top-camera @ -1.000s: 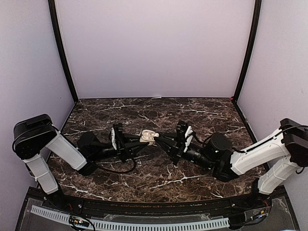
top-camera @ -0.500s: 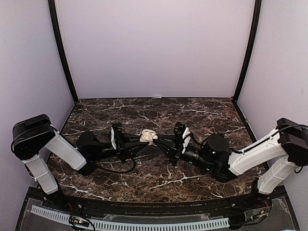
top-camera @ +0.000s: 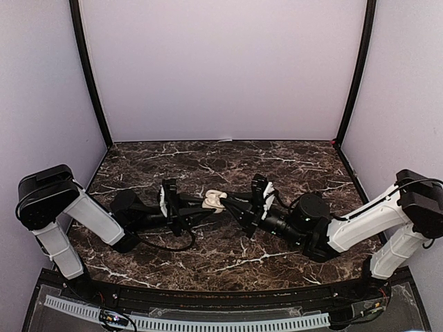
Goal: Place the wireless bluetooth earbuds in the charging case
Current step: Place the right earbud in the right side groove of the charging case.
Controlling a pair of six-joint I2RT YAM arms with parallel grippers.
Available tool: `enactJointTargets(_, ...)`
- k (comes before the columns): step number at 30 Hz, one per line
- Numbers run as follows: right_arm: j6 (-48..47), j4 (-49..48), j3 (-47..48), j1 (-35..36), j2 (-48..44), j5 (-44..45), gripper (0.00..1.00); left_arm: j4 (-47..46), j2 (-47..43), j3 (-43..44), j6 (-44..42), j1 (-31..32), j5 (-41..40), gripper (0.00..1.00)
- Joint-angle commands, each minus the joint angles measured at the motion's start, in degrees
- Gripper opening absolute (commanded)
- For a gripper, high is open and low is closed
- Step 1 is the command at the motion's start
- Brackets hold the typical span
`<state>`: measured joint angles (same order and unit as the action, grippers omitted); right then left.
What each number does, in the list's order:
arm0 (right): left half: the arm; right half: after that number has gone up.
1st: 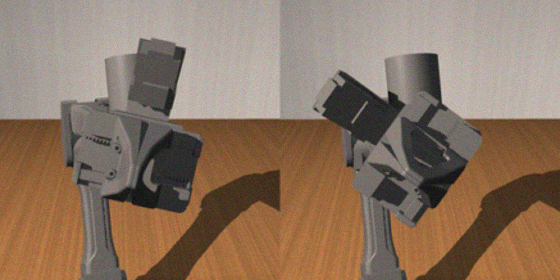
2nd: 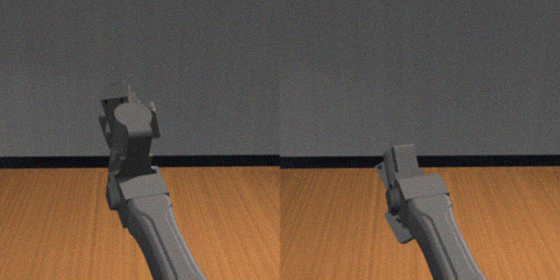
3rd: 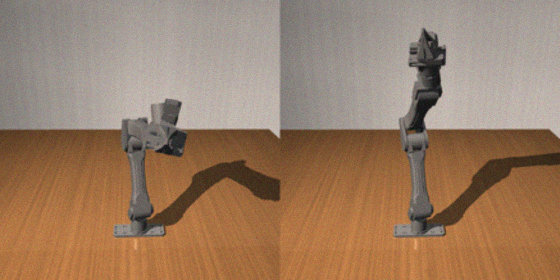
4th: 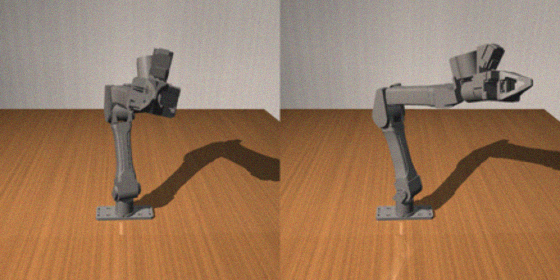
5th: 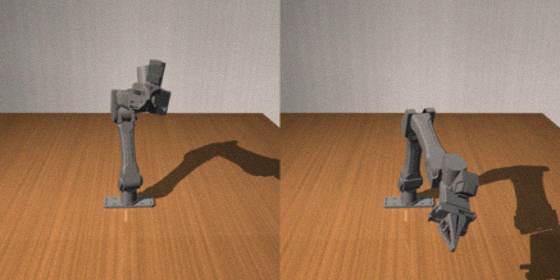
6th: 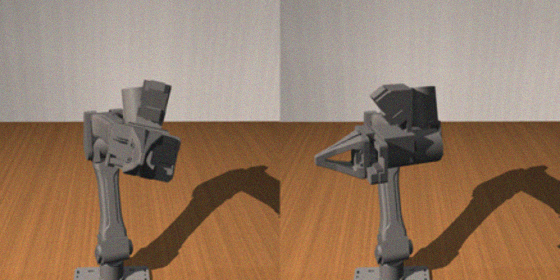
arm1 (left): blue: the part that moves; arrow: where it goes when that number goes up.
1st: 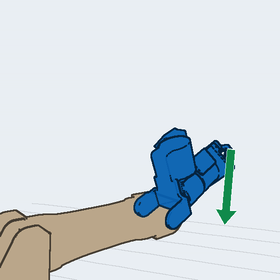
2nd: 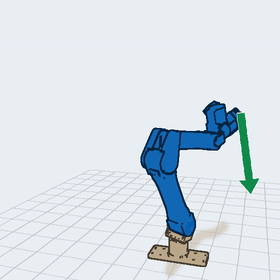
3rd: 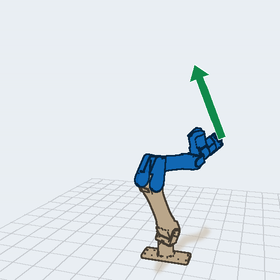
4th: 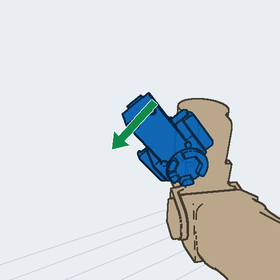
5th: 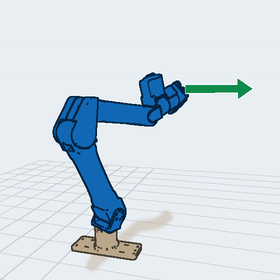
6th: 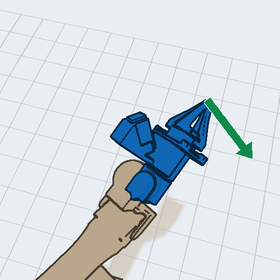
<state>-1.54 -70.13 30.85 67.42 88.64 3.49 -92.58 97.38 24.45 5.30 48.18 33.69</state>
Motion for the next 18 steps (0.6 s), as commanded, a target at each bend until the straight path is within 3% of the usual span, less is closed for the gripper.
enactJointTargets(1,0.7,-3.0,0.9,0.5,1.1,0.6,0.06,-12.5,-1.8,1.7,0.7,0.2,1.7,0.0)
enactJointTargets(18,2.5,-3.1,0.2,0.5,1.5,1.0,0.09,-12.5,-2.4,2.0,1.0,0.3,1.4,0.0)
